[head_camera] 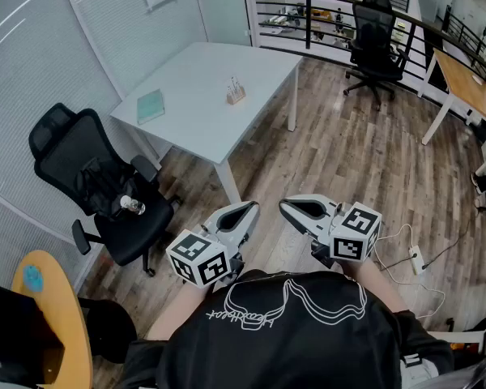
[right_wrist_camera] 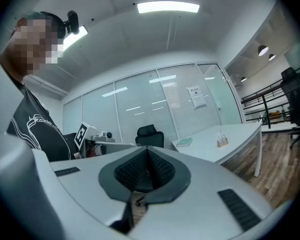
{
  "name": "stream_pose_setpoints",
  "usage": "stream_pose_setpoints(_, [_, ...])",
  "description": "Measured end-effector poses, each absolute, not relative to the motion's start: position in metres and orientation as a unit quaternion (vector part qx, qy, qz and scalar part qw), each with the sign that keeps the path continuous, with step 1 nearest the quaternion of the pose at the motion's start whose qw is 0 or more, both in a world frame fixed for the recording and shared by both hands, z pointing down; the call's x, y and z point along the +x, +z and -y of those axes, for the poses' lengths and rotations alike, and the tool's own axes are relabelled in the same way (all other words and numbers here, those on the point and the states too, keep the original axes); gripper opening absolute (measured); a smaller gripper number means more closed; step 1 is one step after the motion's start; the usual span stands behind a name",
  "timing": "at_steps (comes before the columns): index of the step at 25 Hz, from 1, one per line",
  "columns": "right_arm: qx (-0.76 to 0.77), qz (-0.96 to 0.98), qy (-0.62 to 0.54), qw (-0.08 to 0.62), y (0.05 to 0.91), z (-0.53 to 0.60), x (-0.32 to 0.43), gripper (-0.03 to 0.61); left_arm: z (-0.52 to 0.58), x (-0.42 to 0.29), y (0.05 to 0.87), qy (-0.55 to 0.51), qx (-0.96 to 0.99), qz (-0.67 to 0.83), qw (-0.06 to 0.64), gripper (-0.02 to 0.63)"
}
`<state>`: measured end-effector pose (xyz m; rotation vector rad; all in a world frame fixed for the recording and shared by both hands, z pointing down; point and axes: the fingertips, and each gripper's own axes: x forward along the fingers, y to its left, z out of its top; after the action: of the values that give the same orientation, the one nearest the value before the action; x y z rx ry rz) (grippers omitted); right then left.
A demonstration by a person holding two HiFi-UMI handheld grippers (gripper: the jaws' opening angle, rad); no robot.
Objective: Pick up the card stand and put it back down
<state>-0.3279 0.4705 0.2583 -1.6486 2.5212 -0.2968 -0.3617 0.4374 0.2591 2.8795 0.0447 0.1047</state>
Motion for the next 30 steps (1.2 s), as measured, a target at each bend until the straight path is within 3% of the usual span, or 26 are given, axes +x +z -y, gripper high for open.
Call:
stream_pose_setpoints(17, [-0.554,-0.820,-0.121,0.077,0.271,-0.505,-0.340,0.009,-0.473,-0.373,0.269,0.062,0.987,-0.032,0.143,0.016])
stream_pose_setpoints(30, [-0.575,-0.799,-0.144,0.100,0.288,-0.480,-0.303,0.009,-0.449,-0.338,0.287,0.074,0.983,-0.054,0.161,0.016])
